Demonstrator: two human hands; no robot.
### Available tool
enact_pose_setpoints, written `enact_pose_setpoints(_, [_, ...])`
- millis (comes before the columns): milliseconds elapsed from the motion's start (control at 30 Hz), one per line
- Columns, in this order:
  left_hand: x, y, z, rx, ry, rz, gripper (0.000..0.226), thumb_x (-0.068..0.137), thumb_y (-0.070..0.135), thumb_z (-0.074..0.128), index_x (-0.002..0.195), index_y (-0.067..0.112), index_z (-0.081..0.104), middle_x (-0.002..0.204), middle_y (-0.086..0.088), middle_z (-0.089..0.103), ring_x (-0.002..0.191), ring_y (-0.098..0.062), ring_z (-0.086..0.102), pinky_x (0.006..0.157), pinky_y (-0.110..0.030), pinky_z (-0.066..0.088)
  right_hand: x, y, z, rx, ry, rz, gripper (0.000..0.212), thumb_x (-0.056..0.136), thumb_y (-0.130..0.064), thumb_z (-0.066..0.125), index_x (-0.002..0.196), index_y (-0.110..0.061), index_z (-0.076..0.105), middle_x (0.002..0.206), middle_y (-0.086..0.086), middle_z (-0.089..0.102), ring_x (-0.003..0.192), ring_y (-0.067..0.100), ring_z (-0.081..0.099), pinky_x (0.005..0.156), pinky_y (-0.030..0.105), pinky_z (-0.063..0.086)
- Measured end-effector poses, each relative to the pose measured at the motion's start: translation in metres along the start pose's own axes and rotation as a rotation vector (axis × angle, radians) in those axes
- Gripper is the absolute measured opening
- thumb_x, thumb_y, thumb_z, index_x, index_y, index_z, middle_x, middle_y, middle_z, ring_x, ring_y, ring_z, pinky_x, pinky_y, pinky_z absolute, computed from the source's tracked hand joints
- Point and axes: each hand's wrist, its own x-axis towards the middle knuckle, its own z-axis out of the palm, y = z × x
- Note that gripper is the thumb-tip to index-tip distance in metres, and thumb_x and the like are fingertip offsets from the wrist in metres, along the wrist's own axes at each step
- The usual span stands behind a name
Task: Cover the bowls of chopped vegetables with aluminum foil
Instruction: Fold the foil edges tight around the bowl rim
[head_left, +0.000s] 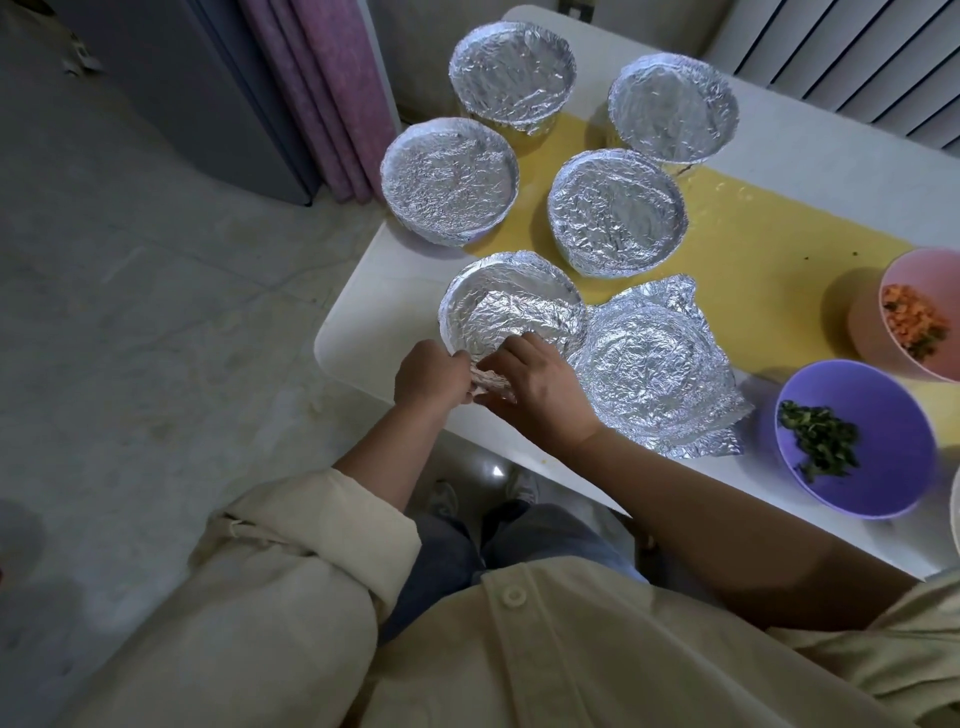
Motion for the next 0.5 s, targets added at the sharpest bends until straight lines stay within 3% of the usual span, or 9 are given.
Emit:
enact_pose_setpoints(100, [0.004,0.001,-0.008,0.047,-0.034,0.028,0.029,0.089,0.020,0.047,0.091,0.000,0.068,0.062,-0.011,0.072,0.058,-0.024,0.073,0.079,-0.045,0.061,-0.007,0.006,-0.008,-0.002,-0.047,-0.041,0.032,0.070,-0.025,0.085,0.086,-0.006,0.065,0.082,0.009,0.058,0.074,0.028,0.053,0.064,0.035,0.040])
enact_pose_setpoints(333, [0.004,0.004,-0.013,0.130,-0.046,0.059,0.028,0.093,0.024,0.047,0.092,0.002,0.064,0.057,-0.008,0.070,0.058,-0.021,0.072,0.081,-0.042,0.060,-0.004,0.000,0.000,0.010,-0.044,-0.025,0.016,0.064,0.000,0.080,0.066,-0.008,0.066,0.068,0.006,0.059,0.061,0.028,0.056,0.050,0.029,0.047])
enact_pose_setpoints(500, [-0.002,0.000,-0.011,0.030,-0.024,0.023,0.030,0.096,0.024,0.047,0.087,0.002,0.064,0.066,-0.009,0.071,0.062,-0.026,0.073,0.079,-0.043,0.061,0.001,-0.001,0.002,0.013,-0.071,-0.009,0.019,0.059,0.004,0.075,0.061,-0.009,0.063,0.063,0.004,0.058,0.058,0.027,0.056,0.048,0.027,0.045])
